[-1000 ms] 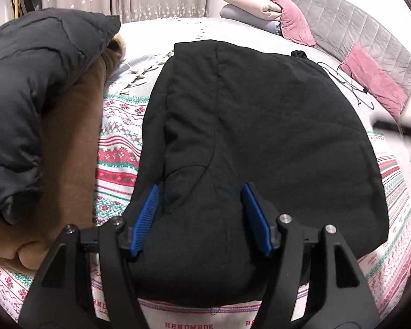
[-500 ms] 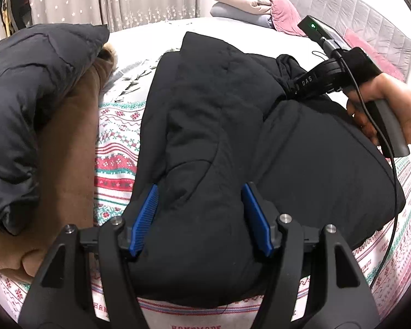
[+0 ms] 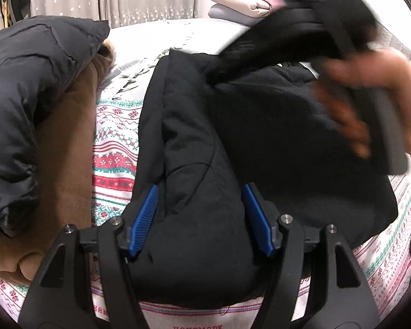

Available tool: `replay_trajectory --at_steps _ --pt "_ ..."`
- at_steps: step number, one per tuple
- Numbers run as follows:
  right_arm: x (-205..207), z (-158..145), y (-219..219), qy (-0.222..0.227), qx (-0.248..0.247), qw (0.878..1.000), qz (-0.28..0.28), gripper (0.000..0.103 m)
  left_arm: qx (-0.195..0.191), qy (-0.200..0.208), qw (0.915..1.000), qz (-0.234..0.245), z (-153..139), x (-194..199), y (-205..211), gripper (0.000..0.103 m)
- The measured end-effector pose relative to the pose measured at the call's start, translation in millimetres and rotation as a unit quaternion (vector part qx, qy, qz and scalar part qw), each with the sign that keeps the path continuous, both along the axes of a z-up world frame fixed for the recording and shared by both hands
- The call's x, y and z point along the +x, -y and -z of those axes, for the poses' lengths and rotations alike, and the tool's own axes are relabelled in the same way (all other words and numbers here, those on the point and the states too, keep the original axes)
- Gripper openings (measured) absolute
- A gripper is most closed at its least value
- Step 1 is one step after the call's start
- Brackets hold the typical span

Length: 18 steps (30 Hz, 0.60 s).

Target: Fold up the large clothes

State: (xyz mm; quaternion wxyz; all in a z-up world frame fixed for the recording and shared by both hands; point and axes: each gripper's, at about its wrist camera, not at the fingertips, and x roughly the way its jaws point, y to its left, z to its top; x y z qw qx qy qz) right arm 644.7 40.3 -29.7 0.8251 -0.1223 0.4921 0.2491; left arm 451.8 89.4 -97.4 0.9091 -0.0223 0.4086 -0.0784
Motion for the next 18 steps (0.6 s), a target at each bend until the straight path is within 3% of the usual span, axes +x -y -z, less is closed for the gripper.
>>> replay_trajectory --at_steps 5,9,11,13,15,18 --pt "29 39 -25 -0.031 -0.008 0.999 0.017 0.017 -0.013 0.000 0.9998 -0.011 1 5 -10 0.067" --pt "41 59 -3 -0.062 0.050 0.996 0.039 0.016 -0.016 0.001 0.9998 -0.010 0 5 -11 0.067" --pt "37 58 5 -0.065 0.065 0.995 0.044 0.015 -0.007 0.001 0.9999 -0.008 -2 5 -8 0.067" --pt "36 52 1 -0.045 0.050 0.997 0.042 0.015 -0.007 0.000 1.0000 -0.007 -2 5 -8 0.067" --pt "31 37 -1 -0.022 0.034 0.999 0.034 0.019 -0.011 -0.002 0.9999 -0.010 -2 3 -8 0.067" --pt "15 2 27 0.005 0.053 0.998 0.029 0.028 -0.008 -0.004 0.9999 -0.010 -2 1 -8 0.067"
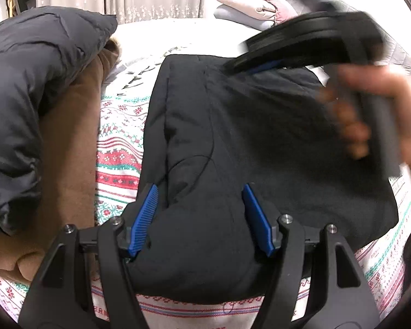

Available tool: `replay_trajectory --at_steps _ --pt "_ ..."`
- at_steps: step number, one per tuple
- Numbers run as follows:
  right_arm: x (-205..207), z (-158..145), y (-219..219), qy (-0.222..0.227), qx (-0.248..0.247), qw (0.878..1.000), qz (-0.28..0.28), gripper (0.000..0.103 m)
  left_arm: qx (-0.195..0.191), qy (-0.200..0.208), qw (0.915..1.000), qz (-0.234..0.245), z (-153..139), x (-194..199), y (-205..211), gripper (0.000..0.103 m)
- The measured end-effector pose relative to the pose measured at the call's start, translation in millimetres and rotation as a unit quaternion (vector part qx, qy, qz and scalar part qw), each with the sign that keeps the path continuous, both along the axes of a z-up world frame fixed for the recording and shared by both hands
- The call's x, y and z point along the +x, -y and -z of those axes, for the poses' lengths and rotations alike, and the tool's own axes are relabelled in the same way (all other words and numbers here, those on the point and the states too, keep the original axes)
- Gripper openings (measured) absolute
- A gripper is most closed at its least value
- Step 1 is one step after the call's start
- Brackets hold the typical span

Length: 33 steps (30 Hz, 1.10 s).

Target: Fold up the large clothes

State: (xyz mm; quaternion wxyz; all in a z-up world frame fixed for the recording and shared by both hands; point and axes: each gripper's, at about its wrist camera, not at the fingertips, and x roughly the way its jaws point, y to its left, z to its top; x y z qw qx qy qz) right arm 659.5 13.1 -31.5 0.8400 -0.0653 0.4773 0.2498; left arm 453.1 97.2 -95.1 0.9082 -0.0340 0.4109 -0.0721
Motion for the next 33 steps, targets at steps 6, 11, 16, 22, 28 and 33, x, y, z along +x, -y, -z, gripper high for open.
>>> replay_trajectory --at_steps 6,11,16,22,28,33 --pt "32 -34 145 -0.002 0.023 0.987 0.157 0.035 -0.001 -0.004 1.0000 -0.001 2 5 -1 0.067" --pt "60 3 200 -0.037 0.047 0.976 0.212 0.034 -0.001 -0.001 1.0000 0.001 3 6 -1 0.069" --pt "84 55 177 -0.053 -0.012 0.978 0.202 0.034 0.009 0.004 0.9999 -0.004 2 5 2 0.069" --pt "81 49 167 -0.033 -0.063 0.978 0.197 0.034 0.008 0.000 1.0000 -0.005 3 6 0 0.069" --pt "40 -1 201 0.023 0.041 0.977 0.209 0.035 0.000 -0.002 1.0000 -0.003 3 5 -2 0.069" --pt "-10 -4 213 -0.001 0.088 0.981 0.173 0.035 -0.003 -0.004 1.0000 -0.002 3 6 -2 0.070"
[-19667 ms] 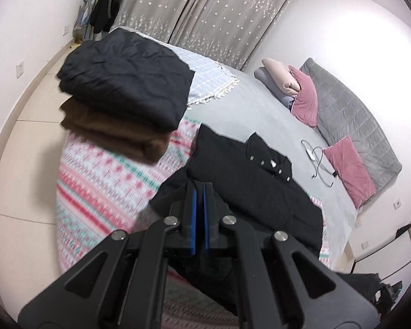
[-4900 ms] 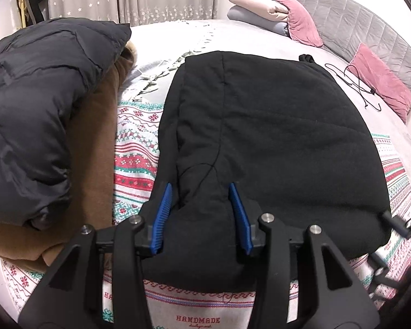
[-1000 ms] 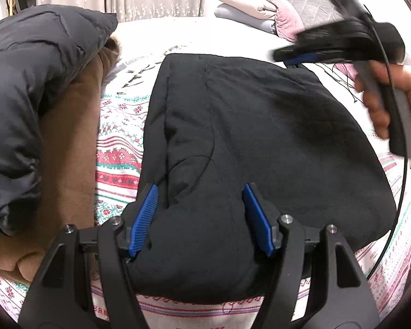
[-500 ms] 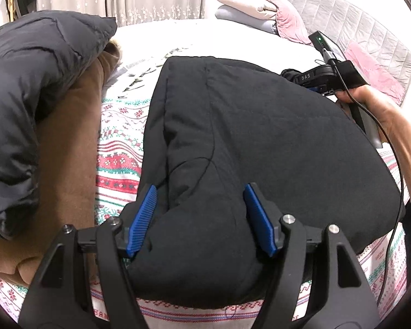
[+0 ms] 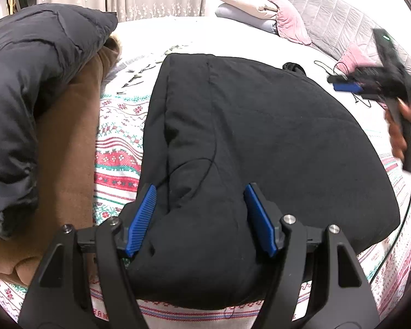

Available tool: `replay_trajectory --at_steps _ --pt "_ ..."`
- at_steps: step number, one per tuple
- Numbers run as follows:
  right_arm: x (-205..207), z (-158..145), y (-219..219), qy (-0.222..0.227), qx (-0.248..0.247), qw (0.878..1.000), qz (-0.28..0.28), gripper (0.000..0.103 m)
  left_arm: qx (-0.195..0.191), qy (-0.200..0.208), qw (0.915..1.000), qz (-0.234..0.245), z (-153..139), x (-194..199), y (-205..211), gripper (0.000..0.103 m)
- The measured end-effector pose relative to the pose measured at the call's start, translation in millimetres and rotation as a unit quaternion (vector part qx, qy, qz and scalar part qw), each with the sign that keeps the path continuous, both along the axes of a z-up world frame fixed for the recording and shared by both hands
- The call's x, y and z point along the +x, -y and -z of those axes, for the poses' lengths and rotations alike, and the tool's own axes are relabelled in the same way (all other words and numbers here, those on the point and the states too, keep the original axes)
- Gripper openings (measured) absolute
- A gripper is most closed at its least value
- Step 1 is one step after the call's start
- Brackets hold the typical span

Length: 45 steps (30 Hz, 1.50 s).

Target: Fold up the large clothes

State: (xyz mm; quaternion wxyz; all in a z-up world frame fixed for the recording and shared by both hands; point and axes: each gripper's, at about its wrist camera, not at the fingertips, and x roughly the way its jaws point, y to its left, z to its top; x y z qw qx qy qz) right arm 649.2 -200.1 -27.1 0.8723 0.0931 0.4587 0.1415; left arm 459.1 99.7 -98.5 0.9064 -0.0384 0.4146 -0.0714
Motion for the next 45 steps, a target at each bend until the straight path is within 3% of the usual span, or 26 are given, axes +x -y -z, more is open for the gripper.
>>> replay_trajectory --at_steps 3,5,7,10,14,17,20,25,29,34,38,40,42,45 --pt "-37 3 -22 0.000 -0.045 0.997 -0.067 0.035 -0.003 -0.002 1.0000 0.001 0 1 -1 0.070" --pt "-60 14 -44 0.003 -0.105 0.990 -0.096 0.036 -0.004 -0.002 1.0000 0.002 0 1 -1 0.070" --pt "-62 32 -58 -0.005 -0.156 0.983 -0.095 0.036 -0.001 0.000 1.0000 -0.002 1 2 0 0.071" --pt "-48 53 -57 -0.028 -0.121 0.990 -0.066 0.036 0.003 0.001 1.0000 -0.007 2 2 1 0.071" --pt "-55 34 -76 -0.043 -0.192 0.978 -0.063 0.036 -0.001 -0.001 1.0000 -0.001 1 1 -1 0.071" --pt "-96 -11 -74 -0.024 -0.157 0.984 -0.087 0.035 -0.006 -0.004 1.0000 0.000 1 1 -2 0.071" --pt "-150 -26 -78 -0.020 -0.163 0.978 -0.129 0.034 -0.005 -0.005 1.0000 -0.001 1 1 -1 0.071" --pt "-178 14 -96 -0.053 -0.214 0.962 -0.159 0.032 -0.003 -0.003 1.0000 0.004 2 -1 1 0.073" --pt "-170 42 -99 -0.053 -0.209 0.966 -0.140 0.032 0.003 -0.001 1.0000 -0.002 3 0 1 0.073" --pt "-179 38 -93 -0.047 -0.197 0.971 -0.124 0.032 -0.002 -0.003 1.0000 0.002 2 -1 0 0.073" --pt "-198 -5 -80 -0.031 -0.158 0.982 -0.096 0.032 -0.005 -0.005 1.0000 0.001 1 -2 -1 0.073" --pt "-207 8 -77 -0.042 -0.144 0.983 -0.103 0.032 -0.008 -0.007 0.9999 0.004 1 -1 1 0.075" --pt "-210 37 -79 -0.044 -0.166 0.979 -0.111 0.031 0.004 -0.005 1.0000 0.000 1 -2 4 0.075" --pt "-212 33 -84 -0.042 -0.175 0.979 -0.097 0.031 0.001 -0.006 1.0000 -0.004 1 -2 3 0.075"
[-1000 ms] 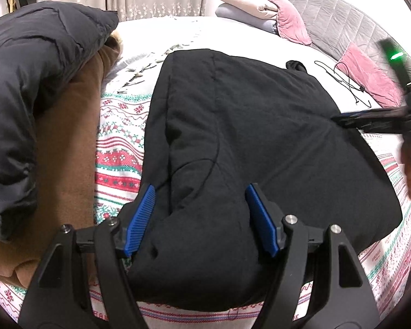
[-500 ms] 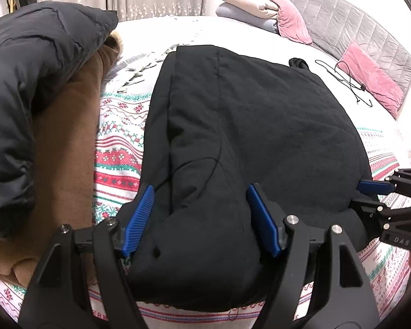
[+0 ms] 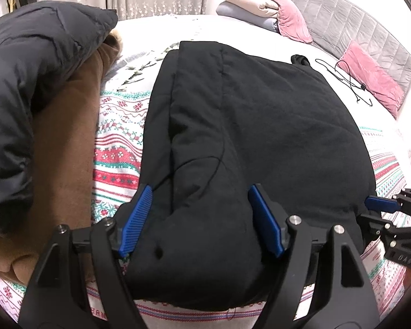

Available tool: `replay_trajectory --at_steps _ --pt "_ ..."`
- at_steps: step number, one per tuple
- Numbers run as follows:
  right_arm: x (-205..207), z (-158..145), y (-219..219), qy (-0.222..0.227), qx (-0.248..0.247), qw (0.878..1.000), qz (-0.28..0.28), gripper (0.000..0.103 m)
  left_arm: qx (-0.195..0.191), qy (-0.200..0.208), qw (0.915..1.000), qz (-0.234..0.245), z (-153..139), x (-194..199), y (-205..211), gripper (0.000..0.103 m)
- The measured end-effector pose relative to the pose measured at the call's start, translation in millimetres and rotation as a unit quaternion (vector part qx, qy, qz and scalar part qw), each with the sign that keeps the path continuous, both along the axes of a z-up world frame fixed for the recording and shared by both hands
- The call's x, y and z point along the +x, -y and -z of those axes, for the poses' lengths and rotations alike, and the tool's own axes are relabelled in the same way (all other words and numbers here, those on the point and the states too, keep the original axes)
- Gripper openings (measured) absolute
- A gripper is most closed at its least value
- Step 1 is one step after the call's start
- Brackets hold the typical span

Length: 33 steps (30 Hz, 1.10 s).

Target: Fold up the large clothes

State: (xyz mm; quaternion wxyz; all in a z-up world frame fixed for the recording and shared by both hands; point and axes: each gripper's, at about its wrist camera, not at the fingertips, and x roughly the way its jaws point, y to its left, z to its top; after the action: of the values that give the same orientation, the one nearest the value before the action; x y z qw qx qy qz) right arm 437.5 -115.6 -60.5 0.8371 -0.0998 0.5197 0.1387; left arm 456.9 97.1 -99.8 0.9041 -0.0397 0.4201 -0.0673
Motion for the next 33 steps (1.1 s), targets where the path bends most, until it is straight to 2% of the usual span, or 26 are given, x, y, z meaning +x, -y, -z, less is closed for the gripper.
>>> replay_trajectory --at_steps 2,5,10,13,16,19,21,22,23,24,26,28,30,32,33 --pt "-5 -3 -2 0.005 -0.007 1.000 -0.001 0.031 0.000 0.000 1.0000 0.002 0 -2 -1 0.075" --pt "-11 -6 8 0.005 0.023 1.000 0.009 0.031 0.002 -0.002 1.0000 0.001 -2 -3 0 0.075" --pt "-10 0 4 0.017 0.018 1.000 0.014 0.031 0.006 -0.013 0.9999 -0.008 -6 -9 -1 0.075" --pt "-11 1 10 0.011 0.040 0.999 0.015 0.032 -0.012 -0.035 0.9991 -0.020 -14 -17 -12 0.081" --pt "-11 -4 18 0.004 0.064 0.998 0.017 0.032 -0.054 -0.065 0.9958 -0.034 -17 -22 -30 0.082" --pt "-18 -15 9 0.028 0.029 0.999 0.002 0.033 -0.084 -0.090 0.9911 -0.050 -17 -28 -40 0.082" --pt "-30 -24 -6 0.068 -0.036 0.997 -0.017 0.040 -0.081 -0.099 0.9905 -0.052 -22 -31 -42 0.082" --pt "-38 -30 -16 0.094 -0.070 0.993 -0.028 0.044 -0.083 -0.103 0.9899 -0.052 -26 -33 -43 0.081" --pt "-48 -36 -29 0.133 -0.114 0.983 -0.046 0.045 -0.089 -0.110 0.9885 -0.052 -30 -35 -46 0.081" --pt "-55 -39 -40 0.158 -0.136 0.976 -0.060 0.047 -0.096 -0.114 0.9874 -0.053 -34 -38 -49 0.081" --pt "-78 -44 -71 0.214 -0.159 0.958 -0.110 0.067 -0.112 -0.119 0.9849 -0.057 -39 -43 -60 0.081" --pt "-94 -38 -97 0.243 -0.176 0.942 -0.150 0.076 -0.118 -0.118 0.9832 -0.074 -39 -48 -72 0.081" --pt "-110 -18 -126 0.268 -0.226 0.916 -0.197 0.077 -0.158 -0.122 0.9773 -0.072 -34 -49 -85 0.081" --pt "-122 13 -153 0.290 -0.296 0.879 -0.237 0.077 -0.179 -0.128 0.9731 -0.067 -34 -49 -91 0.081" --pt "-123 23 -158 0.293 -0.309 0.871 -0.245 0.077 -0.184 -0.127 0.9727 -0.063 -34 -48 -91 0.081"
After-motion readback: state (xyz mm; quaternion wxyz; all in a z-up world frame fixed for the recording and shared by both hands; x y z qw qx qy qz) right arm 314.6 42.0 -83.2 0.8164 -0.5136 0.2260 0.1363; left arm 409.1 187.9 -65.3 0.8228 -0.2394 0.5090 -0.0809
